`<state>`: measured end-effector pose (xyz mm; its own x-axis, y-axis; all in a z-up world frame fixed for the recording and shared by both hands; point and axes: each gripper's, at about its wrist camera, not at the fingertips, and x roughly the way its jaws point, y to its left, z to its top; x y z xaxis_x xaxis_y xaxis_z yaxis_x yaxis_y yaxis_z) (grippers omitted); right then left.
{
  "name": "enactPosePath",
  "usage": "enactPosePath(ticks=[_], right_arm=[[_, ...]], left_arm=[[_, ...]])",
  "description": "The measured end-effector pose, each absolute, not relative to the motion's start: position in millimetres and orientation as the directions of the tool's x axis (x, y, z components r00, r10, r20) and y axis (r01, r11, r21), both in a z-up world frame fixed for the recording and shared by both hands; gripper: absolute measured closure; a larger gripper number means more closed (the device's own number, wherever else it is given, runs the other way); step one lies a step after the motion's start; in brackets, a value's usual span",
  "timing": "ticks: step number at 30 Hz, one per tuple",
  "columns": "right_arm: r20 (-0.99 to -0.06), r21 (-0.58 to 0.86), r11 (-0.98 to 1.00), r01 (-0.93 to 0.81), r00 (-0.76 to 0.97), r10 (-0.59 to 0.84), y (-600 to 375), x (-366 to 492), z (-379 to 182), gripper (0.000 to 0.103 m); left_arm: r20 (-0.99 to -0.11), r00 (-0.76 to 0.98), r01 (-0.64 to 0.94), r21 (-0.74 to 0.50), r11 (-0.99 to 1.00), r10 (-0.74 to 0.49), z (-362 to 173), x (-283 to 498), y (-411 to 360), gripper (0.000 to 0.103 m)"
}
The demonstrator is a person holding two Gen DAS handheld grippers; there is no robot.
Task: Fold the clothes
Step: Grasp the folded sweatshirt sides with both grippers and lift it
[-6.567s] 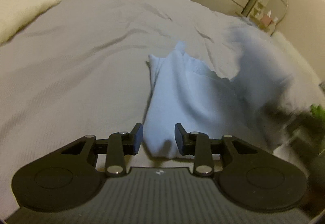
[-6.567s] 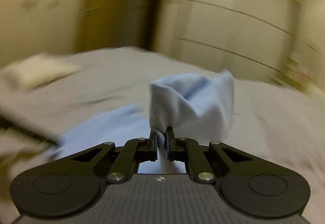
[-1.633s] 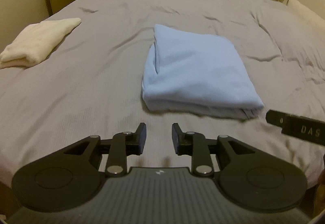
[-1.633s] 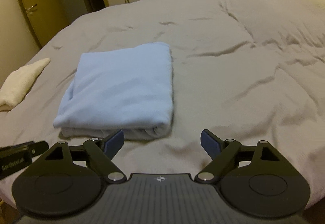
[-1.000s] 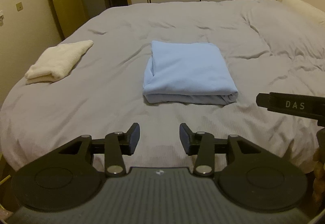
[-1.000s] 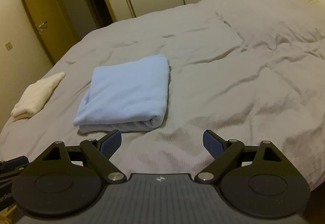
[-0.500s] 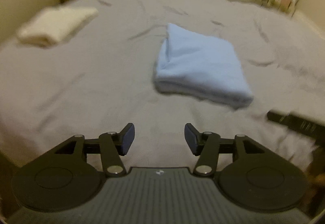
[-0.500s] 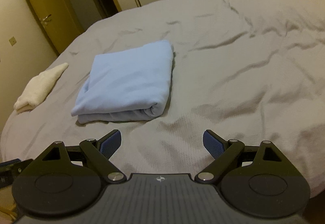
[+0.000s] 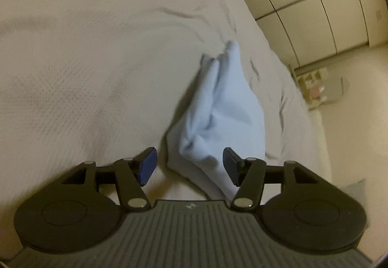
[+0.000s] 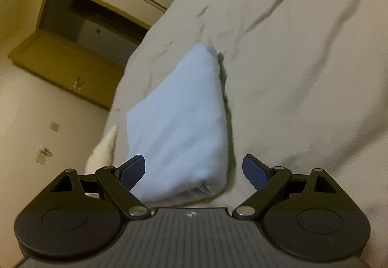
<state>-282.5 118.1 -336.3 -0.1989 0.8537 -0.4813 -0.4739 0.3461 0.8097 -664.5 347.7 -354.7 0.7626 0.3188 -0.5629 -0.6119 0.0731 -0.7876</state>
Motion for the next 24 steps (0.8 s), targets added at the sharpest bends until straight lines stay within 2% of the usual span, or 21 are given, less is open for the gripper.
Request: enactPosePath(ticks=[4,7,12,16,21,24], right_arm=[[-0.450,0.852,0.332,-0.404,-0.242,0.860,134,-274,-351,0.013],[-0.441,0.861,0.321,-0.394,-0.268,0.856,145,-271,-355,0.014],[-0.449,0.861,0.319,-0.396,-0.297,0.843,165,-265,-361,0.022],[-0.452,0.862,0.316,-0.395,-0.321,0.832,182,-260,-366,0.028],[-0.406,0.896,0.288,-0.339,-0.360,0.840,211,-243,-382,0.039],[-0.408,0.900,0.298,-0.317,-0.378,0.831,226,-238,-389,0.048]], left_arm=[[-0.491,0.824,-0.527,-0.847,0.065,0.282,-370,-662,365,0.046],[-0.480,0.843,-0.512,-0.854,0.091,0.242,-373,-650,383,0.046],[-0.494,0.853,-0.518,-0.838,0.169,0.168,-372,-624,414,0.047],[-0.496,0.863,-0.505,-0.838,0.204,0.097,-377,-604,441,0.052],[-0.490,0.872,-0.480,-0.850,0.216,0.011,-382,-580,466,0.054],[-0.513,0.858,-0.505,-0.840,0.199,0.011,-377,-575,465,0.062]])
